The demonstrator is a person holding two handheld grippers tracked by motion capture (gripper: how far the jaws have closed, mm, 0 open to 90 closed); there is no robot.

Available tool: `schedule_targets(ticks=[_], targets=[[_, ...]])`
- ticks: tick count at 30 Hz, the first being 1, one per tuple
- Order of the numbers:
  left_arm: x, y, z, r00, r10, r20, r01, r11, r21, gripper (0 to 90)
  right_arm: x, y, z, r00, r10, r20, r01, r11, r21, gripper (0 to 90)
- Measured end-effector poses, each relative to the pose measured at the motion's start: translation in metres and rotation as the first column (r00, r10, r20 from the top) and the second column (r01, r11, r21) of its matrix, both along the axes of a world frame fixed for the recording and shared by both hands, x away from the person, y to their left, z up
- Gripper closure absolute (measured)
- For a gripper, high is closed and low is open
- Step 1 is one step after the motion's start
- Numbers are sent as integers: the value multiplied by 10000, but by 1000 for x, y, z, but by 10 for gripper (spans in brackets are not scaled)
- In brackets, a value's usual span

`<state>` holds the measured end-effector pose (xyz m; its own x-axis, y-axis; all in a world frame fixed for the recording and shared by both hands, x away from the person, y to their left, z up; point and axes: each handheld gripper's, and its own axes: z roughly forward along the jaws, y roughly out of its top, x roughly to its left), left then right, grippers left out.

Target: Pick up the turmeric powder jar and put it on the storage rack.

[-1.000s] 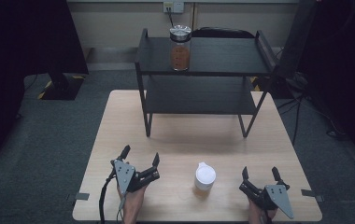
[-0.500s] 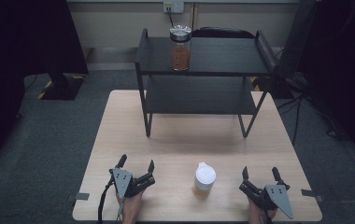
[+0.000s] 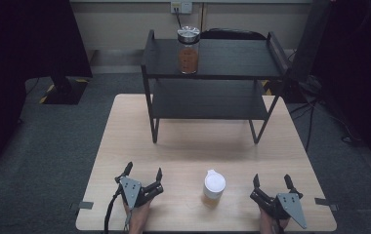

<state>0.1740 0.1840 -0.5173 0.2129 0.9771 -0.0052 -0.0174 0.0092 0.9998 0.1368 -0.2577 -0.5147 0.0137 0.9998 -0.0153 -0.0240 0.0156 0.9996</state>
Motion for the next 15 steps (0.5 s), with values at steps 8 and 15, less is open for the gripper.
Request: schedule_targets(ticks=[8,15], targets=[[0,0,0,10000,25,1,-25,10000,-4,0,0,0,0,10000,-8,0,8,10000,-6,9],[0,-1,0,10000,32,9,-32,10000,-23,0,0,-2,0,9999,141,8,-141,9999,0,5]])
